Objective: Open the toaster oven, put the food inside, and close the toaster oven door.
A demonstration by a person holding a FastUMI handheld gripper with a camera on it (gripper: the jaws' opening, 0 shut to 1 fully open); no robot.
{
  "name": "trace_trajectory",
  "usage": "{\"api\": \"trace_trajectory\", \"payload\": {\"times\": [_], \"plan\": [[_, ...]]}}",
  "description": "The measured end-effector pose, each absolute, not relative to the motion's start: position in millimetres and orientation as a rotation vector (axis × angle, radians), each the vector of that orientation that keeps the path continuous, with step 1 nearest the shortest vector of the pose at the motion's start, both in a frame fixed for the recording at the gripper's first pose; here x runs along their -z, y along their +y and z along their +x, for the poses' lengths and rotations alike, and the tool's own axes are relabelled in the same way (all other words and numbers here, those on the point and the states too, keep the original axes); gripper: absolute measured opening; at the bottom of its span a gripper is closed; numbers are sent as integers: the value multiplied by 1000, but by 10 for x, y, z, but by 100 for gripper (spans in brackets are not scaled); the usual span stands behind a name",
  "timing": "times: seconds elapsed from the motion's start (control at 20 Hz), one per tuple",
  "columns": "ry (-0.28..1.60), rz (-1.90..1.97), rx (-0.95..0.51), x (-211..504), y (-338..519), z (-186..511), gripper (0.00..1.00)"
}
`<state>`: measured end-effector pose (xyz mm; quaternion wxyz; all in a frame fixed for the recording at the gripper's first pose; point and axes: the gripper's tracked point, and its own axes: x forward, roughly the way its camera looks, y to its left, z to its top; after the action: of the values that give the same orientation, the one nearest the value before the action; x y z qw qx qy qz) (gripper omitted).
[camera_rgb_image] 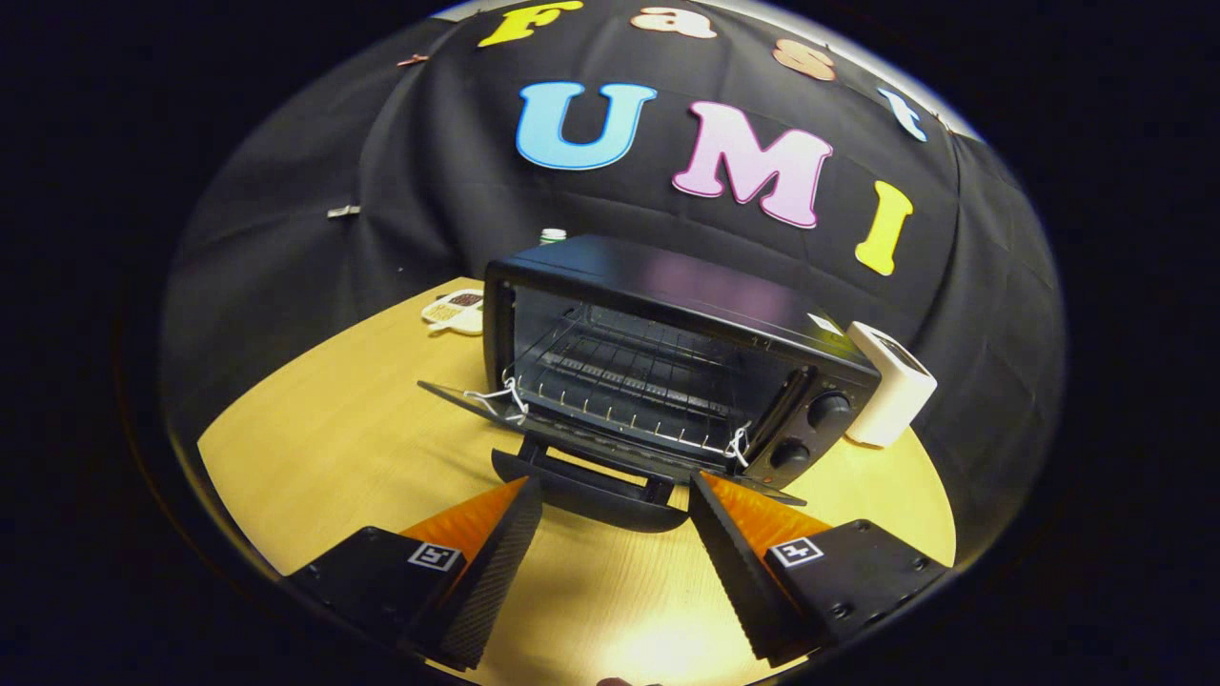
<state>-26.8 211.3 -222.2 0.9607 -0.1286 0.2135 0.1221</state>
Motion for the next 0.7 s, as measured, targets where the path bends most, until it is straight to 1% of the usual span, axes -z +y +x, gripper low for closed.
{"api": "trace_trajectory", "payload": {"times": [0.1, 0.25, 0.3, 0.4, 0.55, 0.7], "plan": [[487, -239, -270, 2388, 2085, -365, 99], [701, -163, -298, 2817, 2071, -634, 99], [727, -131, -281, 2879, 2006, -649, 99], [702, -94, -264, 2774, 1836, -651, 99], [689, -96, -292, 2567, 1604, -641, 99], [674, -79, -282, 2354, 1158, -629, 99]]}}
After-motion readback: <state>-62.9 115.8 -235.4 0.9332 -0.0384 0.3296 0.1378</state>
